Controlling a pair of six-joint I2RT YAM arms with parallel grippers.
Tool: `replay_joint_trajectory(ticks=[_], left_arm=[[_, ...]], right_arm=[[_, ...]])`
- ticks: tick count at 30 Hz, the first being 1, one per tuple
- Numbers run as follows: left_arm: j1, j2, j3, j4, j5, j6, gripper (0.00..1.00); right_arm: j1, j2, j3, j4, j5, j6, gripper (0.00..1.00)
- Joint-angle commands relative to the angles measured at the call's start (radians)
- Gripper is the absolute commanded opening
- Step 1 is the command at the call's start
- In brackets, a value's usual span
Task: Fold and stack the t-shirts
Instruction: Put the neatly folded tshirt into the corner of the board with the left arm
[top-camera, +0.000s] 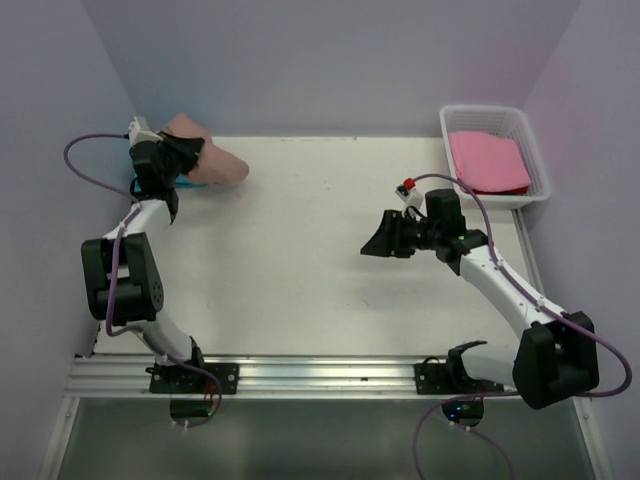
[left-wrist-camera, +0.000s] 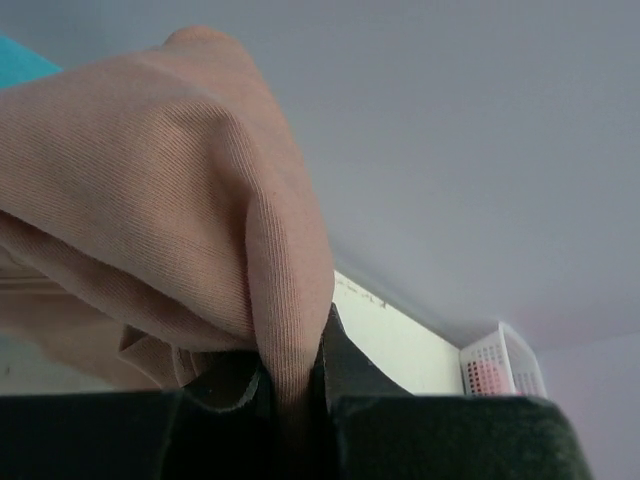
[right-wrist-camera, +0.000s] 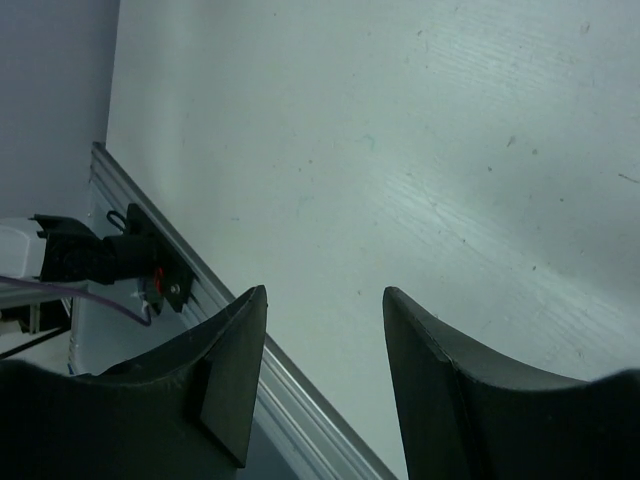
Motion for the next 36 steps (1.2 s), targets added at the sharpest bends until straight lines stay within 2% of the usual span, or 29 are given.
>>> replay_joint_trajectory(ticks=[1, 9, 15, 17, 20, 26, 36], left_arm=[[0.032, 0.08, 0.197, 0.16, 0.013, -0.047, 0.0], [0.088, 0.352, 0.619, 0.196, 0.024, -0.117, 0.0], [0.108, 0.591, 0.97, 0.047, -0.1, -0.044, 0.0], [0.126, 0.654, 1.003, -0.003, -0.152, -0.024, 0.0], [0.137, 0.677, 0.939, -0.03, -0.232, -0.005, 0.0], [0.151, 0.668, 0.585, -0.004, -0.33, -0.048, 0.0], [0.151, 0.543, 0.369, -0.025, -0.388, -0.11, 0.0]], right_arm=[[0.002, -0.075, -0.033, -0.038, 0.008, -0.025, 0.54], [0.005, -0.077, -0.041, -0.11, 0.057, -0.037, 0.52], [0.008, -0.055, 0.008, -0.199, 0.096, -0.071, 0.52], [0.008, -0.054, 0.02, -0.229, 0.114, -0.083, 0.52], [0.008, -0.049, 0.022, -0.226, 0.108, -0.072, 0.51], [0.008, -0.049, 0.054, -0.257, 0.099, -0.072, 0.51], [0.008, -0.103, 0.04, -0.266, 0.09, -0.06, 0.5]])
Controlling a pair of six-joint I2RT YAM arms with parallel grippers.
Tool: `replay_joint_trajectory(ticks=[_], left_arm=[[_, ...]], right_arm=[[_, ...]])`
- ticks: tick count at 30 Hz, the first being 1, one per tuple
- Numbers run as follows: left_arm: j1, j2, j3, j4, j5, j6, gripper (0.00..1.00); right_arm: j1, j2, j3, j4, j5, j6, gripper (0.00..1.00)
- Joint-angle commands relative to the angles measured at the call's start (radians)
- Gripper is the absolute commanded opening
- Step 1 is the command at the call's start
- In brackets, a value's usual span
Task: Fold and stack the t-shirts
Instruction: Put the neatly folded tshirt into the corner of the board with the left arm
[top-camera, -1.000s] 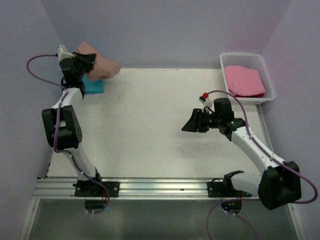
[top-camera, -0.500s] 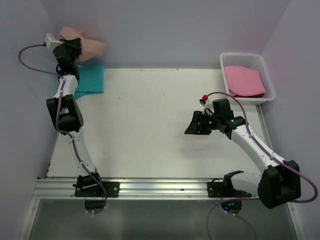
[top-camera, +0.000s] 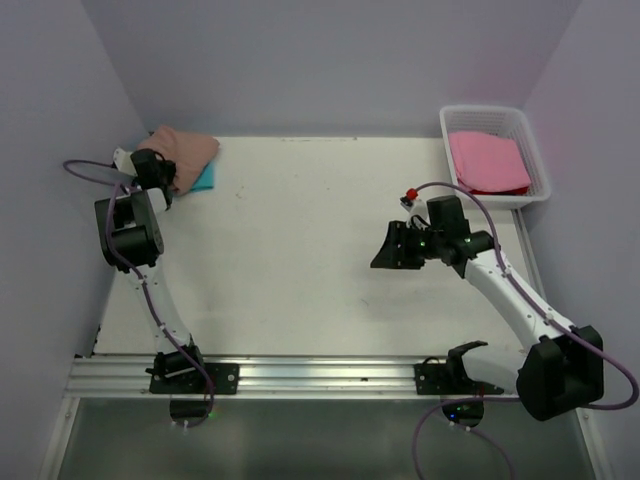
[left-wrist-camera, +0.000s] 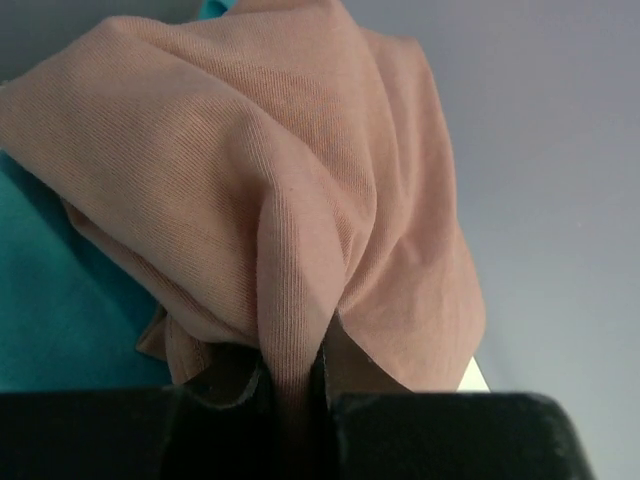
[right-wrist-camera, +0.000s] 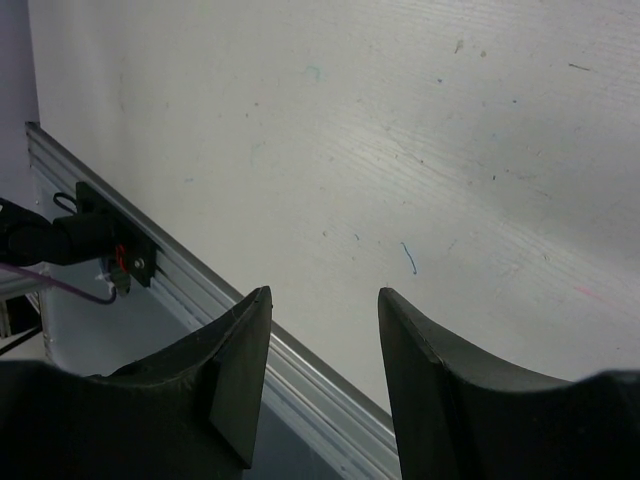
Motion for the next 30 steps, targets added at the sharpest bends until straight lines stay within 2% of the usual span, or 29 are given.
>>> replay_joint_trajectory(ticks=[1, 3, 4, 5, 6, 9, 10, 14, 17, 20, 23, 25, 28, 30], left_arm=[[0.005, -0.089, -0.046, 0.018, -0.042, -0.036, 0.0], [0.005, -0.104, -0.055, 0.012, -0.027, -0.04, 0.0], [0.005, -0.115, -0.061, 0.017, -0.018, -0.043, 0.04], [0.007, -0.124, -0.069, 0.021, -0.011, -0.046, 0.16], [0.007, -0.136, -0.078, 0.032, 0.002, -0.052, 0.46], [0.008, -0.219, -0.155, 0.1, 0.018, -0.082, 0.91], [0.008, -0.281, -0.199, 0.103, 0.012, -0.101, 0.99], [-0.004, -0.487, -0.342, 0.135, -0.014, -0.138, 1.0], [-0.016, -0.642, -0.439, 0.135, -0.007, -0.149, 1.0], [-0.042, -0.733, -0.491, 0.19, 0.001, -0.071, 1.0], [-0.047, -0.683, -0.456, 0.251, 0.076, -0.023, 1.0], [-0.023, -0.582, -0.361, 0.286, 0.219, -0.022, 0.97], [-0.009, -0.439, -0.252, 0.308, 0.248, -0.057, 0.88], [0.001, -0.362, -0.183, 0.256, 0.227, -0.088, 0.68]], right_arm=[[0.004, -0.041, 0.027, -0.012, -0.007, 0.001, 0.51], [0.004, -0.056, 0.021, -0.014, -0.008, 0.004, 0.5], [0.004, -0.059, 0.017, -0.014, -0.01, 0.006, 0.51], [0.004, -0.067, 0.015, -0.014, -0.011, 0.006, 0.51], [0.004, -0.07, 0.014, -0.015, -0.011, 0.006, 0.51], [0.004, -0.079, 0.01, -0.017, -0.016, 0.006, 0.54], [0.004, -0.082, 0.01, -0.015, -0.016, 0.003, 0.54], [0.007, -0.086, 0.023, -0.018, -0.016, 0.003, 0.63], [0.009, -0.095, 0.029, -0.017, -0.022, 0.004, 0.64], [0.012, -0.113, 0.02, 0.003, -0.036, 0.018, 0.64], [0.012, -0.141, 0.006, 0.02, -0.059, 0.03, 0.63], [0.012, -0.156, -0.003, 0.017, -0.065, 0.03, 0.62], [0.012, -0.194, -0.034, 0.018, -0.074, 0.036, 0.59], [0.012, -0.219, -0.043, 0.015, -0.079, 0.041, 0.58]])
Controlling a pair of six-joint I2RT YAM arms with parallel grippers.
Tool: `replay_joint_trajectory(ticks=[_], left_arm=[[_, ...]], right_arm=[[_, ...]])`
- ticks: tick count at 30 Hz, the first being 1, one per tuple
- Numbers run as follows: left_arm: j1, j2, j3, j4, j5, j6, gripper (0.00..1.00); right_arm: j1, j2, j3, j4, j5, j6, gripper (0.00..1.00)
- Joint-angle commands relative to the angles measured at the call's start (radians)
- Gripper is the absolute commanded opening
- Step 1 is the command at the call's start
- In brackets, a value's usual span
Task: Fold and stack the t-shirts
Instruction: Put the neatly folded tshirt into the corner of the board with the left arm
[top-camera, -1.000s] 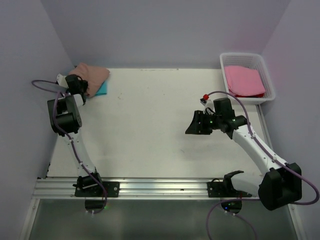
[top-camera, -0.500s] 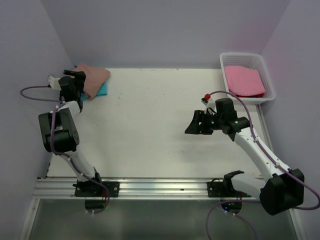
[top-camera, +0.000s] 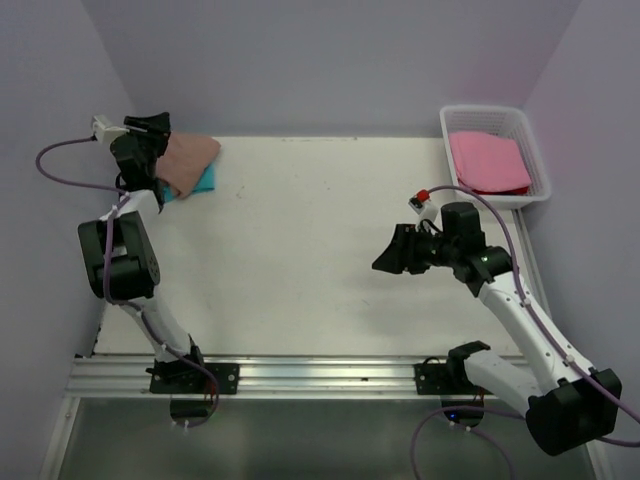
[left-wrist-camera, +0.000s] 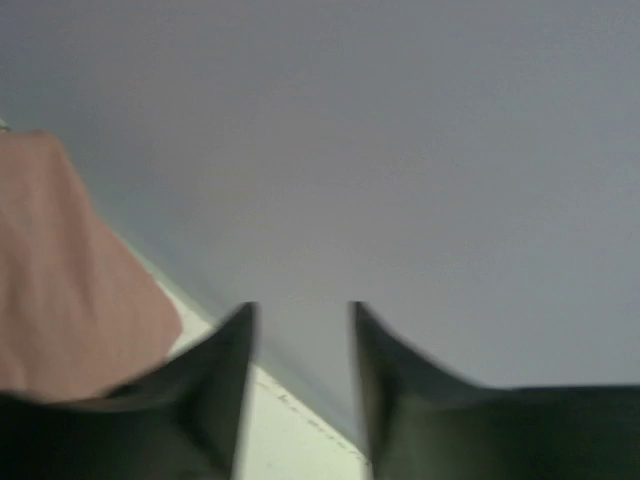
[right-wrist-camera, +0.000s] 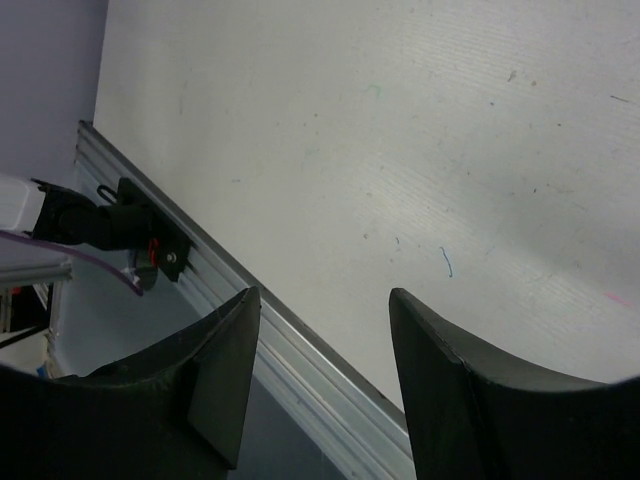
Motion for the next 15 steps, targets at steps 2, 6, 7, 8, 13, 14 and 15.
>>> replay_joint_trajectory(ticks=[2, 6, 7, 8, 13, 14, 15], left_arm=[[0.032, 0.19, 0.168, -0.081, 0.009, -0.018, 0.03], [0.032, 0.34, 0.321, -0.228, -0.046, -0.045, 0.0], [0.032, 0.369, 0.34, -0.234, -0.035, -0.051, 0.0], [0.036, 0.397, 0.357, -0.243, -0.028, -0.057, 0.0], [0.047, 0.508, 0.296, -0.279, 0.003, -0.11, 0.0], [0.047, 0.517, 0.288, -0.309, 0.002, -0.119, 0.0], [0.051, 0.532, 0.26, -0.34, 0.008, -0.145, 0.0]], right_arm=[[0.007, -0.054, -0.032, 0.005, -0.035, 0.021, 0.48], [0.007, -0.077, -0.035, -0.019, -0.023, 0.015, 0.28], [0.005, -0.077, -0.032, -0.021, -0.023, 0.012, 0.27], [0.007, -0.074, -0.03, -0.025, -0.023, 0.012, 0.27], [0.007, -0.044, -0.015, -0.038, -0.011, -0.001, 0.26], [0.007, -0.039, -0.016, -0.032, -0.014, 0.002, 0.26], [0.005, -0.037, -0.016, -0.021, -0.014, 0.004, 0.27]])
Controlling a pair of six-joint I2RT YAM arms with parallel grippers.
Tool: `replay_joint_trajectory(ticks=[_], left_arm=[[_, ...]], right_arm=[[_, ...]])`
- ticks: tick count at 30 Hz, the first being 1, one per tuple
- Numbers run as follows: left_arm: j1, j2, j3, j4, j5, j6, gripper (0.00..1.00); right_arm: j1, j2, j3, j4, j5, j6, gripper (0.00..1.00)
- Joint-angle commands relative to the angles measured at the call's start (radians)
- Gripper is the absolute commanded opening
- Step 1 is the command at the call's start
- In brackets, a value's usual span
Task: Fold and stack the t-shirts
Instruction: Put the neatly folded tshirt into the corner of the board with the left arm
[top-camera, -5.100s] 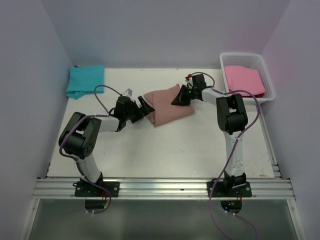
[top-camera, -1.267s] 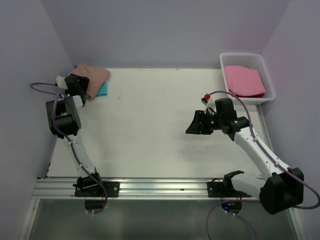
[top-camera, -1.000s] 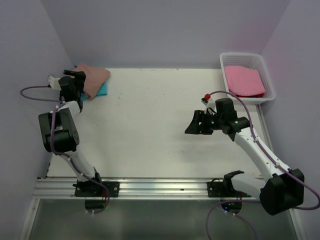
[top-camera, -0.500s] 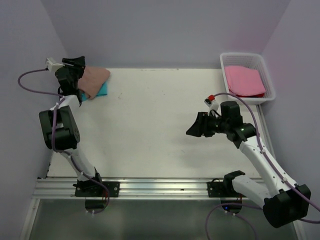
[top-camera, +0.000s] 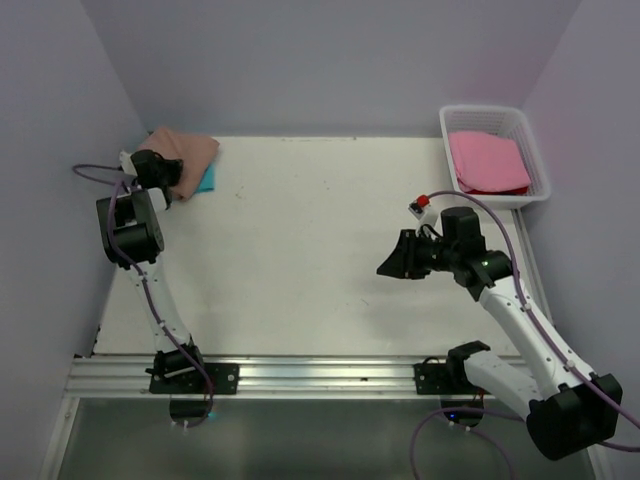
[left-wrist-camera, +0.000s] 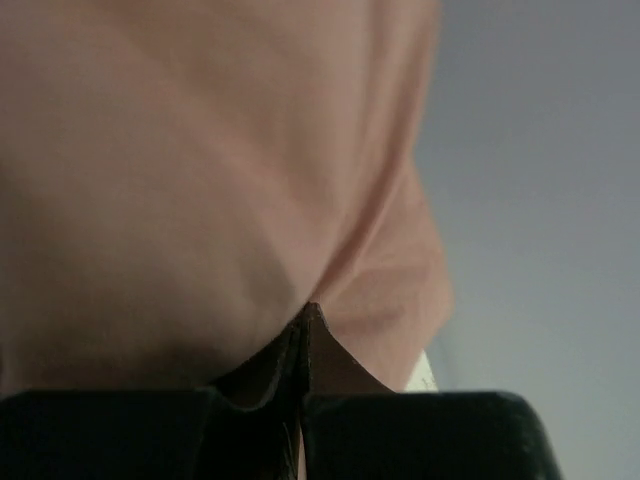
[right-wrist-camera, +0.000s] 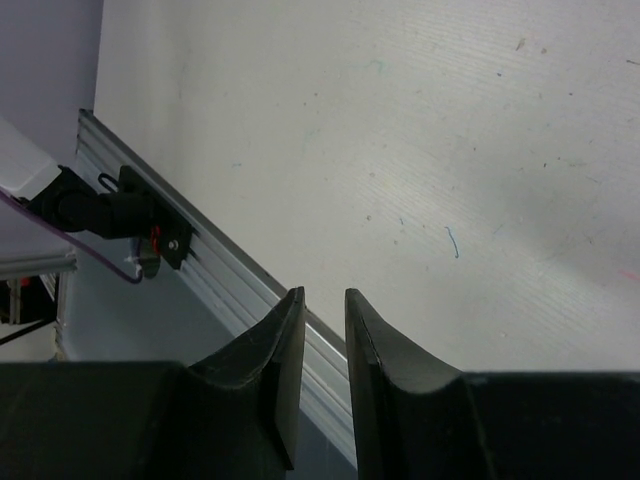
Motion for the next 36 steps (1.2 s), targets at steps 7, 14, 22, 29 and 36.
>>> replay_joint_trajectory(ticks=[7, 14, 22, 29, 36], left_arm=[[0.055, 0.12, 0.001, -0.221, 0.124, -0.131, 0.0], [0.049, -0.063, 0.094, -0.099, 0.238, 0.16, 0.31], [-0.041, -0.435, -0.075, -0.256, 0.372, 0.435, 1.0], [-0.251, -0.827, -0.355, -0.402, 0.469, 0.557, 1.0], [-0.44, -1.093, -0.574, -0.402, 0.541, 0.49, 1.0]], right_arm=[[0.006, 0.026, 0.049, -0.002, -0.005, -0.01, 0.28], [0.006, -0.015, 0.032, -0.001, 0.006, -0.015, 0.42], [0.006, -0.058, 0.071, -0.038, 0.087, -0.035, 0.69], [0.006, -0.15, 0.132, -0.123, 0.25, -0.046, 0.99], [0.006, -0.173, 0.131, -0.14, 0.26, -0.044, 0.99]])
